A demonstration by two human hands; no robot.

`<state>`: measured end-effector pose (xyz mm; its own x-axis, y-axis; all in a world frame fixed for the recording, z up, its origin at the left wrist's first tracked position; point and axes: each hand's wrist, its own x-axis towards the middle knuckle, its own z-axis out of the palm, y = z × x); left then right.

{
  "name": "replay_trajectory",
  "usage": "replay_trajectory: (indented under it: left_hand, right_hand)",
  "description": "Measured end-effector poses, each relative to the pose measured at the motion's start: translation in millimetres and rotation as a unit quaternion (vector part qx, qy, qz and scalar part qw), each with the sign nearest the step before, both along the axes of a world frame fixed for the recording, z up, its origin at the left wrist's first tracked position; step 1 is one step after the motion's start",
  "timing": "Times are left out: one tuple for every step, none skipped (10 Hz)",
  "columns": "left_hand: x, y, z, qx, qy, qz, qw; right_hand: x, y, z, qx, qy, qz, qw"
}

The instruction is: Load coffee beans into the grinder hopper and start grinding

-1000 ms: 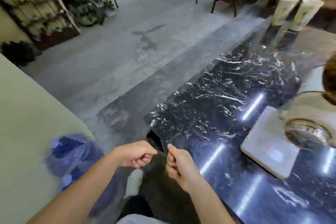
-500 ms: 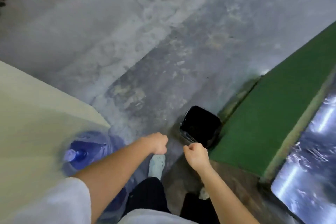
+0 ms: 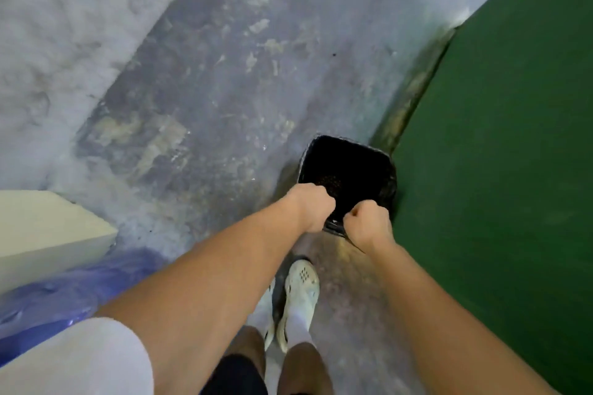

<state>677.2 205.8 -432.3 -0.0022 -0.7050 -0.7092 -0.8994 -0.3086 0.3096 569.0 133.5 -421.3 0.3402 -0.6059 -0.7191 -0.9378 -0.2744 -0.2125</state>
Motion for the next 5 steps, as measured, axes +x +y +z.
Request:
replay_trajectory:
  left_hand:
    - [-11, -18, -40, -0.009, 0.014, 0.0, 1.0]
    - [-17, -35, -79, 0.01, 0.039, 0.013, 0.999]
    - [-18, -40, -105, -0.02, 0.094, 0.106, 0.99]
    - [-23, -33, -112, -0.048, 0.172, 0.188, 0.966]
    - [-29, -22, -110, -0.047, 0.179, 0.235, 0.954]
  right_hand:
    - [-7, -9, -36, 0.014, 0.009, -0.009, 1.0]
    - [-16, -16, -71, 0.021, 0.015, -0.013, 1.0]
    - [-17, -21, -92, 0.005, 0.0, -0.026, 1.0]
    - [-15, -22, -100, -0.012, -0.028, -0.029, 0.999]
    - [-16, -17, -94, -0.009, -0.034, -0.042, 0.999]
